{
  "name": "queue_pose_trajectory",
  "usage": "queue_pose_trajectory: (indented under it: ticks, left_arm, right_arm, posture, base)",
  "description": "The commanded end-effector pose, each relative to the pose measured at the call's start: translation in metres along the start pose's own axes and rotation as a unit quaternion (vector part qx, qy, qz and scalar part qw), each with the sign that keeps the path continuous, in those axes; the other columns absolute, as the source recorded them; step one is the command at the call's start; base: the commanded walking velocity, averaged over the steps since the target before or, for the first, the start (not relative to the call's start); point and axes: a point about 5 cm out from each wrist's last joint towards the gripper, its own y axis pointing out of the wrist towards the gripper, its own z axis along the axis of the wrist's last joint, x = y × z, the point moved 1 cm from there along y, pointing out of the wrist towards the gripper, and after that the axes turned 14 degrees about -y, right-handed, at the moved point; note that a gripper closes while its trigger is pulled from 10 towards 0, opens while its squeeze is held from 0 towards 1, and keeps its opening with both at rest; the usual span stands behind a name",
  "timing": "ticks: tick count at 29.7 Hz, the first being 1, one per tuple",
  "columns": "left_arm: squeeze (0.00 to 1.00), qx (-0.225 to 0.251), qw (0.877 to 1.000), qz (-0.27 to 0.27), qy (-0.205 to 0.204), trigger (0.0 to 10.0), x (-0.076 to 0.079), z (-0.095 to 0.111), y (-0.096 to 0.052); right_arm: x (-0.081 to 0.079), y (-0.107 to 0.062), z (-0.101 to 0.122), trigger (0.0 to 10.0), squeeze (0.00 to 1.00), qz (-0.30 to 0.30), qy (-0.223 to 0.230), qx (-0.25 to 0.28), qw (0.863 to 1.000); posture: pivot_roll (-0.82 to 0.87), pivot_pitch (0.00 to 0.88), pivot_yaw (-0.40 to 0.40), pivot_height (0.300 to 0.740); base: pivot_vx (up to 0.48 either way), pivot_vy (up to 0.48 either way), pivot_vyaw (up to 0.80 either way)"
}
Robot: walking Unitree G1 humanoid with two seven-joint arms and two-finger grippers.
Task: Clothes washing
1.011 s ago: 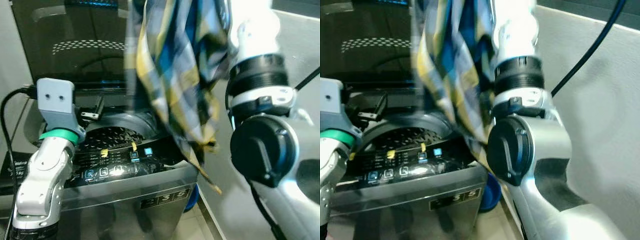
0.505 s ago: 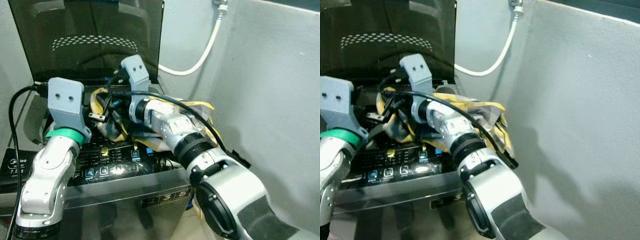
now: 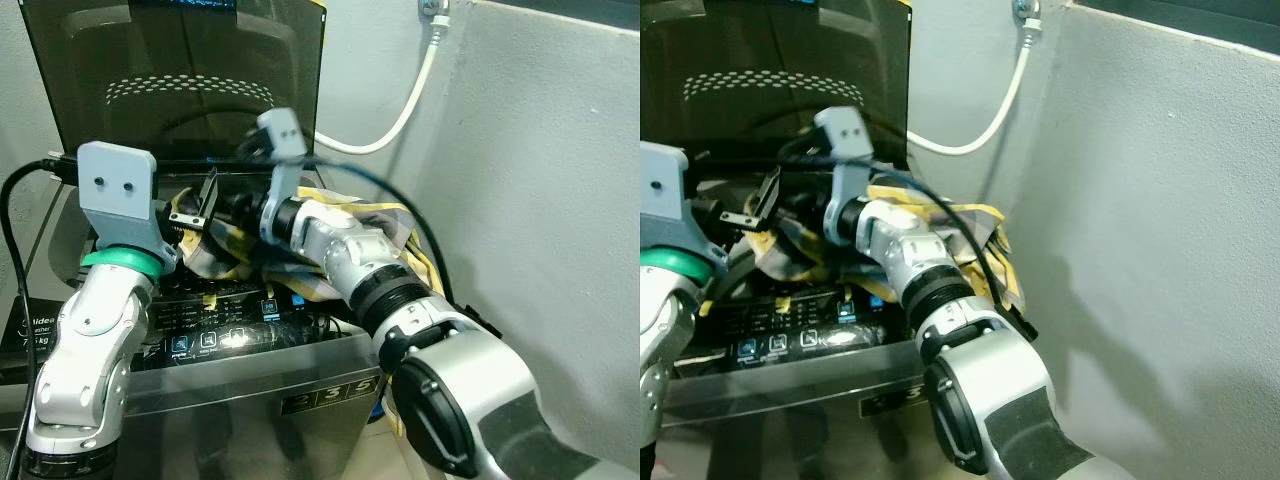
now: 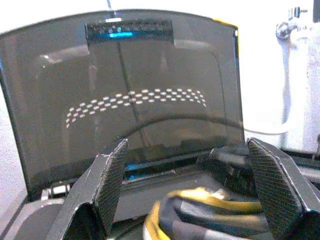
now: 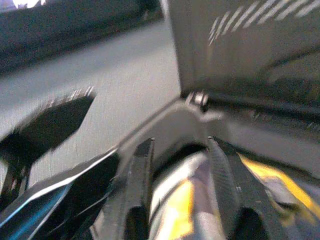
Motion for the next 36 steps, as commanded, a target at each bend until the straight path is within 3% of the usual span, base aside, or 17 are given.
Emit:
queue_pose_trajectory:
  ticks: [1, 2, 3, 6, 8, 9, 11, 16, 17, 20, 21, 25, 26, 27, 29, 34, 36]
  left_arm:
    - [0.0, -0.045, 0.999, -0.003, 0.001, 10.0, 0.0, -0.018, -0.001]
    - [0.0, -0.046, 0.999, -0.003, 0.001, 10.0, 0.0, -0.018, -0.001]
    - [0.0, -0.046, 0.999, -0.004, 0.001, 10.0, 0.0, -0.018, -0.001]
    - [0.0, -0.046, 0.999, -0.004, 0.001, 10.0, 0.001, -0.017, -0.001]
    - [0.0, -0.044, 0.999, -0.009, -0.006, 10.0, 0.001, -0.016, -0.001]
    - [0.0, -0.044, 0.999, -0.009, -0.006, 10.0, 0.001, -0.016, -0.001]
    - [0.0, -0.044, 0.999, -0.016, -0.012, 10.0, 0.001, -0.015, -0.002]
    - [0.0, -0.062, 0.998, -0.02, -0.003, 10.0, -0.006, -0.017, -0.01]
    - [0.0, -0.07, 0.997, -0.023, 0.002, 10.0, -0.011, -0.017, -0.017]
    - [0.0, -0.075, 0.997, -0.024, 0.005, 10.0, -0.014, -0.018, -0.021]
    - [0.0, -0.076, 0.996, -0.044, -0.002, 10.0, -0.015, -0.016, -0.029]
    - [0.0, -0.074, 0.995, -0.064, -0.006, 10.0, -0.014, -0.013, -0.036]
    - [0.0, -0.075, 0.994, -0.08, -0.01, 10.0, -0.015, -0.01, -0.042]
    - [0.0, -0.075, 0.994, -0.08, -0.01, 10.0, -0.015, -0.01, -0.042]
    - [0.0, -0.085, 0.991, -0.099, -0.015, 10.0, -0.02, -0.005, -0.052]
    - [0.0, -0.094, 0.99, -0.105, -0.014, 10.0, -0.025, -0.004, -0.06]
    - [0.0, -0.099, 0.989, -0.106, -0.014, 10.0, -0.026, -0.005, -0.064]
  right_arm:
    - [-0.027, 0.019, 0.029, 10.0, 1.0, 0.037, -0.008, 0.063, 0.997]
    - [-0.026, 0.019, 0.031, 10.0, 1.0, 0.033, -0.01, 0.068, 0.997]
    - [-0.019, 0.018, 0.038, 10.0, 0.0, 0.011, -0.004, 0.084, 0.996]
    - [-0.007, 0.013, 0.048, 10.0, 0.0, -0.025, 0.006, 0.108, 0.994]
    - [0.02, 0.001, 0.066, 10.0, 0.0, -0.093, 0.012, 0.14, 0.986]
    - [0.02, 0.001, 0.066, 10.0, 0.0, -0.093, 0.012, 0.14, 0.986]
    - [0.052, -0.019, 0.078, 10.0, 0.0, -0.171, -0.034, 0.134, 0.976]
    - [0.081, -0.045, 0.085, 10.0, 0.0, -0.202, -0.129, 0.094, 0.966]
    - [0.086, -0.055, 0.081, 10.0, 0.65, -0.178, -0.164, 0.077, 0.967]
    - [0.087, -0.061, 0.077, 10.0, 0.65, -0.159, -0.183, 0.066, 0.968]
    - [0.087, -0.073, 0.064, 10.0, 1.0, -0.128, -0.176, 0.058, 0.974]
    - [0.084, -0.085, 0.052, 10.0, 1.0, -0.108, -0.17, 0.054, 0.978]
    - [0.085, -0.101, 0.041, 10.0, 1.0, -0.106, -0.16, 0.045, 0.98]
    - [0.085, -0.101, 0.041, 10.0, 1.0, -0.106, -0.16, 0.045, 0.98]
    - [0.086, -0.133, 0.032, 10.0, 1.0, -0.115, -0.164, 0.017, 0.98]
    - [0.082, -0.155, 0.029, 10.0, 1.0, -0.09, -0.159, -0.026, 0.983]
    - [0.071, -0.175, 0.024, 10.0, 1.0, -0.033, -0.152, -0.083, 0.984]
  posture:
    - [0.15, 0.001, -0.007, 0.74]
    - [0.15, 0.0, -0.007, 0.74]
    - [0.15, 0.0, -0.007, 0.74]
    - [0.16, 0.002, -0.008, 0.74]
    - [0.16, 0.003, -0.007, 0.74]
    - [0.16, 0.003, -0.007, 0.74]
    - [0.16, 0.003, -0.007, 0.74]
    - [0.15, 0.008, -0.006, 0.74]
    - [0.15, 0.011, -0.011, 0.74]
    - [0.15, 0.011, -0.011, 0.74]
    - [0.15, 0.016, -0.017, 0.74]
    - [0.15, 0.022, -0.019, 0.74]
    - [0.16, 0.028, -0.017, 0.74]
    - [0.16, 0.028, -0.017, 0.74]
    - [0.16, 0.035, -0.011, 0.74]
    - [0.15, 0.037, -0.005, 0.74]
    - [0.15, 0.043, 0.0, 0.74]
  base:
    - [0.0, 0.0, 0.0]
    - [0.0, 0.0, 0.0]
    - [0.0, 0.0, 0.0]
    - [0.0, 0.0, 0.0]
    - [0.0, 0.0, 0.0]
    - [0.0, 0.0, 0.0]
    - [0.0, 0.0, 0.0]
    - [0.0, 0.0, 0.0]
    - [0.0, 0.0, 0.0]
    - [0.0, 0.0, 0.0]
    - [0.0, 0.0, 0.0]
    - [0.0, 0.0, 0.0]
    - [0.0, 0.0, 0.0]
    - [0.0, 0.0, 0.0]
    - [0.0, 0.0, 0.0]
    - [0.0, 0.0, 0.0]
    - [0.0, 0.0, 0.0]
